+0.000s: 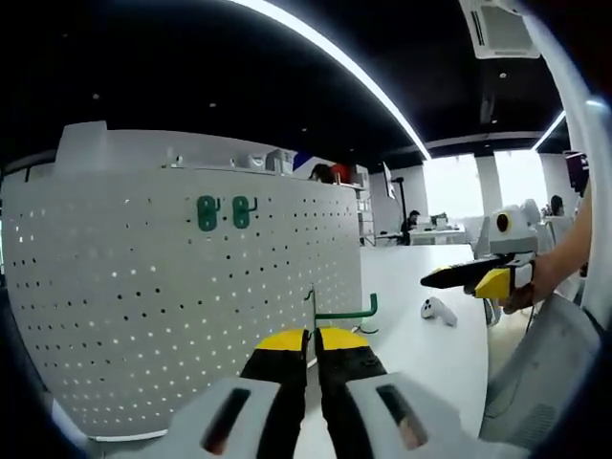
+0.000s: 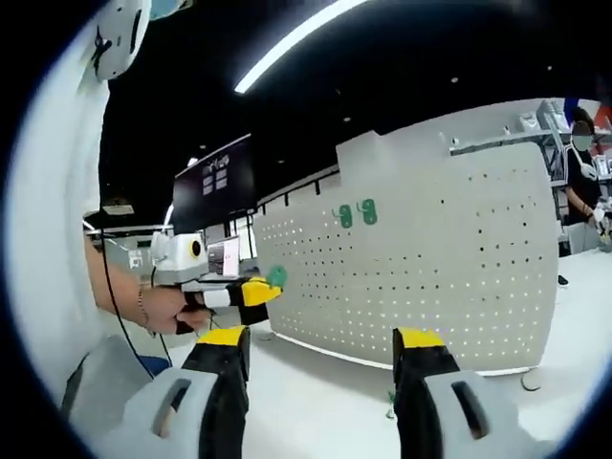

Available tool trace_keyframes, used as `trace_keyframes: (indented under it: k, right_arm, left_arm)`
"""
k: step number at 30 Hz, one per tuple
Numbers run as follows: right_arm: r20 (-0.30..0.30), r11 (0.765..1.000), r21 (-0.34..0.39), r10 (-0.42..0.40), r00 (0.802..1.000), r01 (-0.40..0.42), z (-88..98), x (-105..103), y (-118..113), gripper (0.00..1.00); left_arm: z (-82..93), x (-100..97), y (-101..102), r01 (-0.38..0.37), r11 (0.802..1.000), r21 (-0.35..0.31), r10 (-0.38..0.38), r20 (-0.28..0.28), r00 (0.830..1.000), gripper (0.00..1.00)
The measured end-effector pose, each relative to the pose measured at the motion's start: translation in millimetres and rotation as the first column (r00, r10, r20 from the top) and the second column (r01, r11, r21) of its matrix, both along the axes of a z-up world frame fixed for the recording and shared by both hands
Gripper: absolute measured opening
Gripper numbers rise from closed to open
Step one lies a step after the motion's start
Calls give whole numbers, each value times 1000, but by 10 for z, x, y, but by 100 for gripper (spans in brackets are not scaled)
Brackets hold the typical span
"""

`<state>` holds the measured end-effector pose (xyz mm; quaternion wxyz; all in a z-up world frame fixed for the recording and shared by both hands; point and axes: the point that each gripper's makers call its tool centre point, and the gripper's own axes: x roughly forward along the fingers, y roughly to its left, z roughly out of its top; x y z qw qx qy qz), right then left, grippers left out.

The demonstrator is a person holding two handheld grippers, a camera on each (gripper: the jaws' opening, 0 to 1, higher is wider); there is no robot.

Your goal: Insert the hook assembly into the mounting plate slot until the hook locks in place.

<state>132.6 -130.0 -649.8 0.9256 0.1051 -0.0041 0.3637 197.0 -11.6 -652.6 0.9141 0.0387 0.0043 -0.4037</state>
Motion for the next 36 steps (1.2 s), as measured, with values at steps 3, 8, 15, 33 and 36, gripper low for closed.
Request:
trace_keyframes:
  k: [3,8,15,33,36]
  right_arm:
    - [-30,997,63,37,999,-35,42,9,117,54]
    - [-35,994,95,65,997,-62,71,70,219,53]
    - [-67,984,159,91,994,-79,88,123,326,52]
    - [-62,974,190,139,988,-125,166,235,618,45]
    - [-58,972,192,148,987,-134,182,250,656,43]
  left_arm:
    - [3,1,1,-2,1000,-3,2,1,1000,3]
    - [-1,-2,2,-6,1000,-2,6,0,1000,3]
    - [12,-2,8,-11,1000,-1,11,4,1000,3]
    - [49,-5,32,-18,1000,-4,18,11,1000,3]
    - [53,-10,30,-18,1000,-4,18,11,1000,3]
